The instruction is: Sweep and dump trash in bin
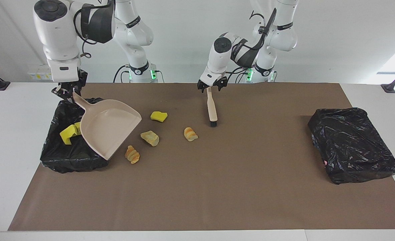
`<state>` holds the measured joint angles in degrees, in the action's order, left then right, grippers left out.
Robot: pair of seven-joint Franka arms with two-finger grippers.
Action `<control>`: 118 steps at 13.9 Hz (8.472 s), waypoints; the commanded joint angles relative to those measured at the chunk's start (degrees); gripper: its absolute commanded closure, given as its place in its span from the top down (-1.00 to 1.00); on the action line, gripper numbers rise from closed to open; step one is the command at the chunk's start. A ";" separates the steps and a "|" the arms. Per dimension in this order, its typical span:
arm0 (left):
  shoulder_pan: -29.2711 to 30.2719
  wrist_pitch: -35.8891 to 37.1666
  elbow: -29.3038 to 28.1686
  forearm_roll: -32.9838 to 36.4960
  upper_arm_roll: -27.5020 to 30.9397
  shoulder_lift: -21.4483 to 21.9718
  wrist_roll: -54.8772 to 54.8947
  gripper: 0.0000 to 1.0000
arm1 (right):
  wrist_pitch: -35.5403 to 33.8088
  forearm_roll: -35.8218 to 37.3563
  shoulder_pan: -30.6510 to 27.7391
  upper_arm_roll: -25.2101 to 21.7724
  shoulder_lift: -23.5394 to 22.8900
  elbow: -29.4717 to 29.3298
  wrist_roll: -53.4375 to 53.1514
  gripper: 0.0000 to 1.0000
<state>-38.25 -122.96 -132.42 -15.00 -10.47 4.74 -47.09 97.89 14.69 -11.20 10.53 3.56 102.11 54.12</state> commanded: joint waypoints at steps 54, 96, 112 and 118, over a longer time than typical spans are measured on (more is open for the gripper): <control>10.57 3.42 48.31 24.23 -0.70 -37.08 20.73 1.00 | 39.84 -14.60 54.35 1.43 -0.66 32.63 -111.87 0.83; 33.25 2.55 19.75 28.54 -0.08 -10.89 111.97 -1.00 | 31.99 -2.04 7.44 0.46 2.43 31.40 -59.24 -1.00; 24.63 1.41 8.14 23.80 -0.26 -5.44 100.01 -1.00 | 27.18 -22.69 24.72 1.07 -4.87 27.63 -63.85 -1.00; 19.71 -1.13 7.36 22.30 -0.17 -6.14 95.27 -1.00 | 27.71 -30.23 34.12 1.08 -12.60 18.32 -76.08 -1.00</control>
<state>-16.13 -121.30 -122.37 8.29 -11.49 -2.51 50.14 125.67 -12.33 20.53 11.67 -4.72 125.46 -19.41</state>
